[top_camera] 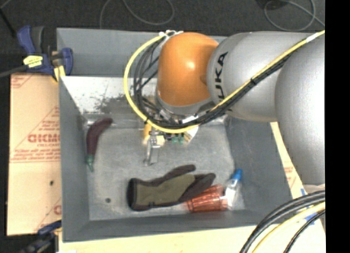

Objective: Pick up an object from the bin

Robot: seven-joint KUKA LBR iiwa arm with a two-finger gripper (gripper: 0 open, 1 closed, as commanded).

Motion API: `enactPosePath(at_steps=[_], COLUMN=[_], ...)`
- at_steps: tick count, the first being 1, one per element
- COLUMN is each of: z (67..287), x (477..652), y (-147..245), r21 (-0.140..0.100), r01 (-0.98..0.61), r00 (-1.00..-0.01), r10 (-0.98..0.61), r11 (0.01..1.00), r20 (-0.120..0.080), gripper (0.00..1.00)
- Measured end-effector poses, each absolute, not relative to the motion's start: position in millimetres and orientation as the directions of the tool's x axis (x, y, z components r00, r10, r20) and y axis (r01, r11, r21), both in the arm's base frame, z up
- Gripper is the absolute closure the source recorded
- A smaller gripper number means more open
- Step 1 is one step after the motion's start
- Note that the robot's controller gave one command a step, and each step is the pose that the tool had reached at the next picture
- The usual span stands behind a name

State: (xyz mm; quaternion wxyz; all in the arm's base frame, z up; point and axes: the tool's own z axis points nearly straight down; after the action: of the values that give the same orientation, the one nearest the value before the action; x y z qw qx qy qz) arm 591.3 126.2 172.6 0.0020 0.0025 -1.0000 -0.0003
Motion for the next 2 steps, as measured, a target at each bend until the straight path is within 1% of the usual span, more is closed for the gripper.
enactPosePath(at_steps=[1, 2], z=[177.4, 145.9], x=[592.3, 575.0], y=[125.6, 99.2], r21=[0.002, 0.002], r01=[-0.003, -0.072], r00=[-1.0, -0.997], r10=[-0.003, -0.072], r11=[1.0, 0.997], r20=[-0.003, -0.008], gripper=[0.0, 0.0])
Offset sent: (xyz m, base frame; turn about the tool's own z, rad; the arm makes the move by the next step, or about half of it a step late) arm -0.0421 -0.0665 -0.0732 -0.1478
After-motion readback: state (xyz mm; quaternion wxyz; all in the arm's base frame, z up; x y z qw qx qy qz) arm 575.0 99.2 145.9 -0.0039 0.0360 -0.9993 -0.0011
